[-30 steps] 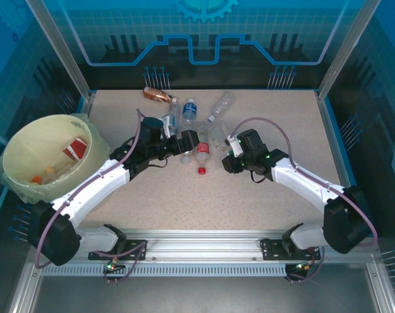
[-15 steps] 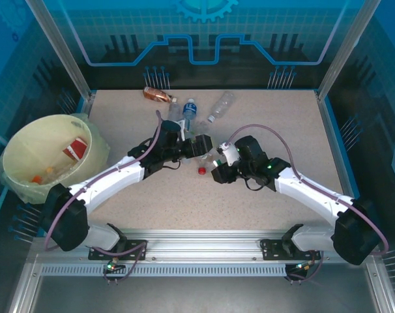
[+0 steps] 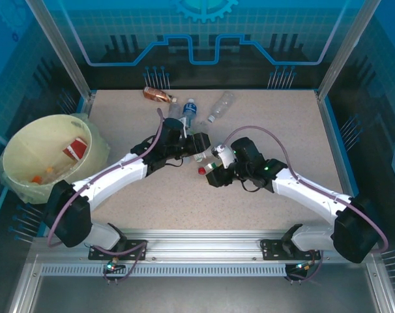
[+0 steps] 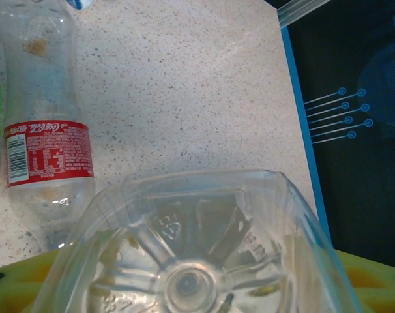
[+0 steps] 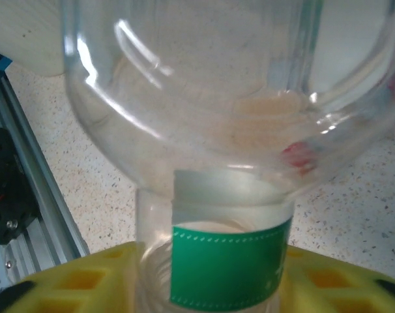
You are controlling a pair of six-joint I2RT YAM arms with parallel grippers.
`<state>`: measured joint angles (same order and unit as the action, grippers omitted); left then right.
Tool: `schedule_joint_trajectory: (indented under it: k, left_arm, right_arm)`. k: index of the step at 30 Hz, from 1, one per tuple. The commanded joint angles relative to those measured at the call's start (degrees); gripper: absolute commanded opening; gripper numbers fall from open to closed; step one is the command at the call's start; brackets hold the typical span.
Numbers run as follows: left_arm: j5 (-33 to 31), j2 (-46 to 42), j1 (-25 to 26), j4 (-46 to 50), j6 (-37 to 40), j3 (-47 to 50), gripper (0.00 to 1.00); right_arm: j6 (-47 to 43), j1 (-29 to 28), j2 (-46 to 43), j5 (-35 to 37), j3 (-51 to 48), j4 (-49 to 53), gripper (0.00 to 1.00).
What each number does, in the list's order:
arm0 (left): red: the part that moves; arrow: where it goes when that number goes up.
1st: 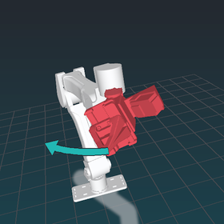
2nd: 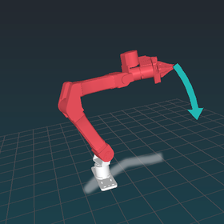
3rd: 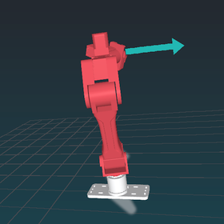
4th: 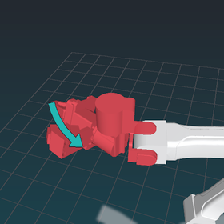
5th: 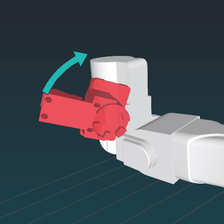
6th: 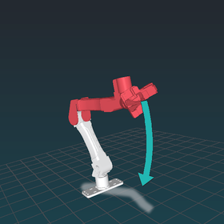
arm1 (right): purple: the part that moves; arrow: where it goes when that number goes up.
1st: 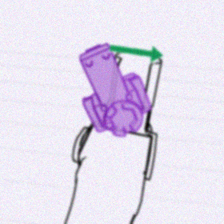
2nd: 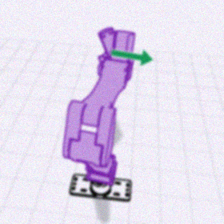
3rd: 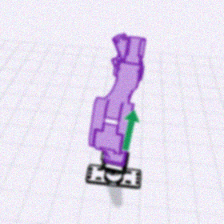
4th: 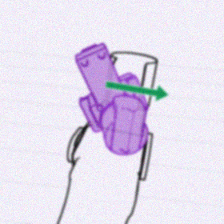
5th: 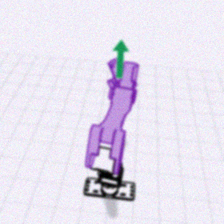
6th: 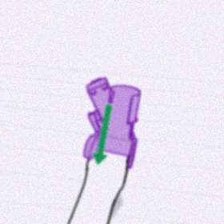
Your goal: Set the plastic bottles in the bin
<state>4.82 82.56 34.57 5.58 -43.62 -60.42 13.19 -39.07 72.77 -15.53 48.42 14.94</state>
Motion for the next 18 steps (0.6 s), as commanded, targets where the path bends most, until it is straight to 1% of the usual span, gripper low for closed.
schedule_joint_trajectory:
  k: [1, 6, 7, 8, 12, 15, 18]
  left_arm:
    - [0.56, -0.01, 0.32, 0.71, 0.46, -1.81, 0.56]
    - [-2.61, -2.77, 0.27, 1.03, 0.25, -0.65, 0.53]
    - [-3.25, -3.62, 0.24, 0.93, 0.37, -0.15, 0.52]
    - [-4.03, -4.70, 0.24, 0.78, 0.41, 0.33, 0.51]
    - [-7.62, -9.08, 0.15, 1.89, 1.55, 1.40, 0.51]
    - [-11.03, -12.51, -0.14, 4.41, 3.01, 1.54, 0.50]
    - [-13.34, -16.12, -0.90, 7.35, 4.50, 1.51, 0.50]
  right_arm:
    - [-2.64, -0.98, 0.13, -1.11, 1.67, -0.53, 0.64]
    - [-4.13, -0.98, -2.44, 0.02, 1.67, 0.13, 0.85]
    - [-4.31, -0.97, -3.23, 1.16, 1.67, 0.13, 0.95]
    - [-4.60, -0.96, -4.32, 2.24, 1.55, 0.01, 1.00]
    - [-5.70, -0.81, -8.84, 5.33, 0.12, -0.44, 1.00]
    - [-5.48, -0.79, -12.31, 8.39, -1.13, -1.00, 1.00]
    - [-4.16, -0.74, -15.58, 13.76, -2.69, -2.62, 1.00]
